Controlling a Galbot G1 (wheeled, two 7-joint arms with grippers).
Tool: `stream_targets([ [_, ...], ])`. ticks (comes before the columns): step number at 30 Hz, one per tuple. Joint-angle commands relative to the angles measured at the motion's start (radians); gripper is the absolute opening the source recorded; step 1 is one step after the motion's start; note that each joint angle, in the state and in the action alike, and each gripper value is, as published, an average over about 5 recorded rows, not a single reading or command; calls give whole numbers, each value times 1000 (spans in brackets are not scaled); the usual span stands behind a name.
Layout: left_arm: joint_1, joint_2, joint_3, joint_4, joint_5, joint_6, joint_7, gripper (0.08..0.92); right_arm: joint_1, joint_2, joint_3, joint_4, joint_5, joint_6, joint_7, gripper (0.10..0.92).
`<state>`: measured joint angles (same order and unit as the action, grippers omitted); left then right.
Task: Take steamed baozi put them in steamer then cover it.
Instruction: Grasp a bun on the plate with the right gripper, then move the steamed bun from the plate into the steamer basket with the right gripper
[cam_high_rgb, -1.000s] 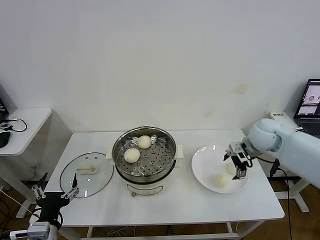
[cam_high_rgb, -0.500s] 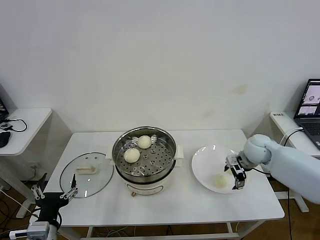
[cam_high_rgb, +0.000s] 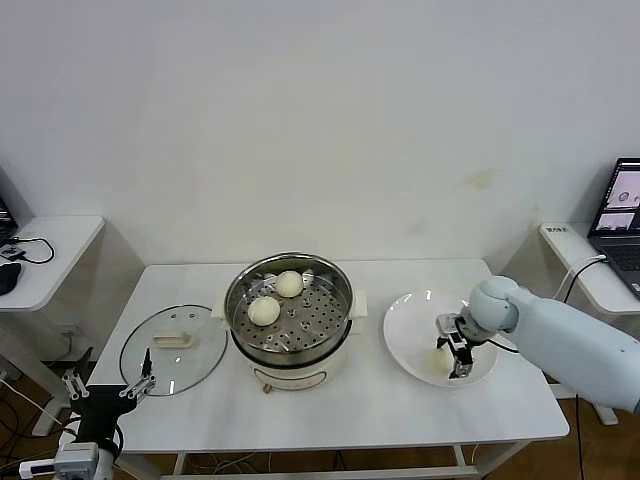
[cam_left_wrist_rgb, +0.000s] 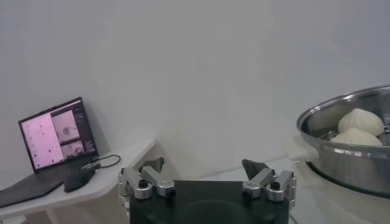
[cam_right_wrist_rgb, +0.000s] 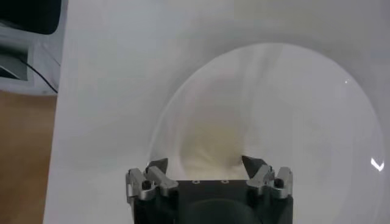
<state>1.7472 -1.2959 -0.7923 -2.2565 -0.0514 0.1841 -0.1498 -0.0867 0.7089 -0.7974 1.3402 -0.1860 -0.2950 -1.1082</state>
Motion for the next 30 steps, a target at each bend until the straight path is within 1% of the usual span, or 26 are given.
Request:
stream_targets([
  [1, -1, 0, 0, 0, 0, 0, 0, 823, -5, 22, 7, -26, -2, -2, -7, 637],
  [10, 0, 1, 0, -6, 0, 0, 0, 823, 73, -5, 4, -3, 32, -7, -29, 557],
  [19, -1, 2, 3, -12, -1, -1, 0, 823, 333, -23, -74, 31, 135, -14, -43, 537],
  [23, -4, 4, 5, -13, -1, -1, 0, 823, 457, 11, -129, 32, 193, -18, -45, 542],
  [30, -7, 5, 7, -12, -1, -1, 0, 823, 642, 128, -222, 45, 283, -33, -40, 543],
])
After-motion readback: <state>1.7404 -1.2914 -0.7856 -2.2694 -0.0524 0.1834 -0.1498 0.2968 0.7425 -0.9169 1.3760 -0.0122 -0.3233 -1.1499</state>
